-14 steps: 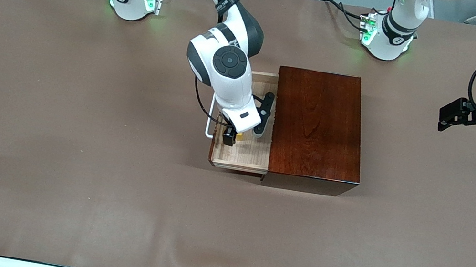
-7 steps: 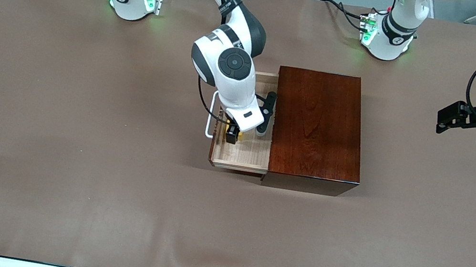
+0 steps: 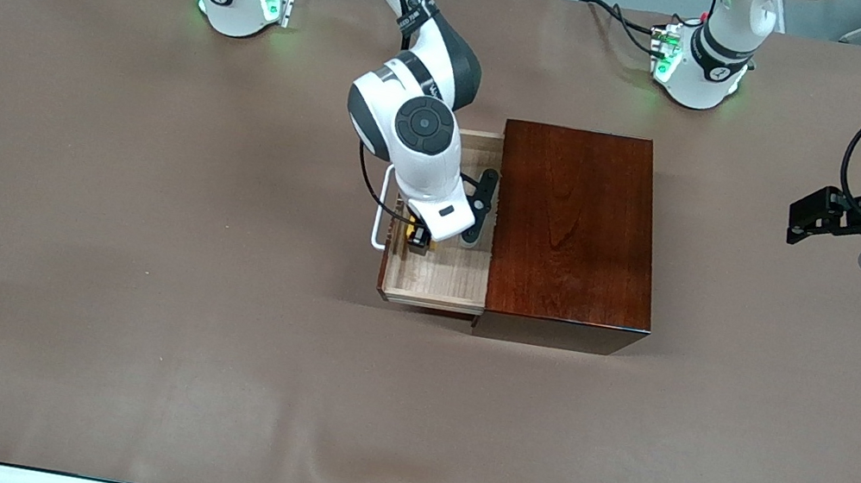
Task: Open drawer, take yellow block, close drawer
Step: 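Lower the right gripper and grasp the yellow cube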
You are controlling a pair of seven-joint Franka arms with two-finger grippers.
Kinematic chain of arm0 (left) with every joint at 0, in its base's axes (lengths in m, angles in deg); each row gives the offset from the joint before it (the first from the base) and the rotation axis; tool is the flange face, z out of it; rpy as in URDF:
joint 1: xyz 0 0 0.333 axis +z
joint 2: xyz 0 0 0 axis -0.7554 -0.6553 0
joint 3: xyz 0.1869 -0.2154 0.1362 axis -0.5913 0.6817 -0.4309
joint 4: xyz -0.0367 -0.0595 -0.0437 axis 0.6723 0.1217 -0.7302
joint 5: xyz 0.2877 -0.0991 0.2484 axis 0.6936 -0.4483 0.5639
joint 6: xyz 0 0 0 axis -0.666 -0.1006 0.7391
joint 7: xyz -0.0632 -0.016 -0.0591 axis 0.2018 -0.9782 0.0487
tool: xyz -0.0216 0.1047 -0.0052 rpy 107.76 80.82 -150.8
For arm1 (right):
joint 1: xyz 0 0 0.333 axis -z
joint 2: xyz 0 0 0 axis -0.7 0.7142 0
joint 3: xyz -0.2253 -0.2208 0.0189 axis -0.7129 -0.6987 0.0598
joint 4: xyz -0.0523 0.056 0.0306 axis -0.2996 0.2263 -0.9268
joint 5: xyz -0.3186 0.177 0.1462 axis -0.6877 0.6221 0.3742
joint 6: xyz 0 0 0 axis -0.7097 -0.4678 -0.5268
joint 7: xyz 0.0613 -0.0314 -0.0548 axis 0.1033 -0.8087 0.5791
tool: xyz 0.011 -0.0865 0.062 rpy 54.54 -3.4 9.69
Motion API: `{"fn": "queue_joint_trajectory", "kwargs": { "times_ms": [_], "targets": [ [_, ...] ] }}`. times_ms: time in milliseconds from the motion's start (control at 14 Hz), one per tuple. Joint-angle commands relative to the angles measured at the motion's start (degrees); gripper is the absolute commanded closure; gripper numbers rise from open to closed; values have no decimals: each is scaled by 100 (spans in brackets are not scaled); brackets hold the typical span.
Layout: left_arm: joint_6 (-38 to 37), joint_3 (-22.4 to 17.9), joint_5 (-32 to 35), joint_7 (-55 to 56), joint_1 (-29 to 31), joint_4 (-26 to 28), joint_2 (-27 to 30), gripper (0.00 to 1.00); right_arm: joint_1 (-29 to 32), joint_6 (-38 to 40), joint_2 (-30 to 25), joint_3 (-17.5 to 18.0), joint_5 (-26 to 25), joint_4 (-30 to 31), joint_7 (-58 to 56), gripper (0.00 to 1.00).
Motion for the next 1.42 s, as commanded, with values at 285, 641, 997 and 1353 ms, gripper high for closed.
{"fn": "queue_joint_trajectory", "kwargs": {
  "times_ms": [285, 641, 997, 1353],
  "targets": [
    [56, 15, -117, 48, 46, 14, 18, 0, -9, 15, -115, -36, 99, -65, 71, 100],
    [56, 15, -117, 48, 46, -4, -17, 0, 52, 50, -247, -53, 503, -179, 212, 100],
    [65, 15, -117, 48, 37, -39, -17, 0, 132, 269, -606, -80, 609, -171, 1107, 100],
    [65, 24, -108, 48, 20, -179, -78, 0, 421, 1042, -1326, -185, 496, -118, 2100, 100]
  ]
}}
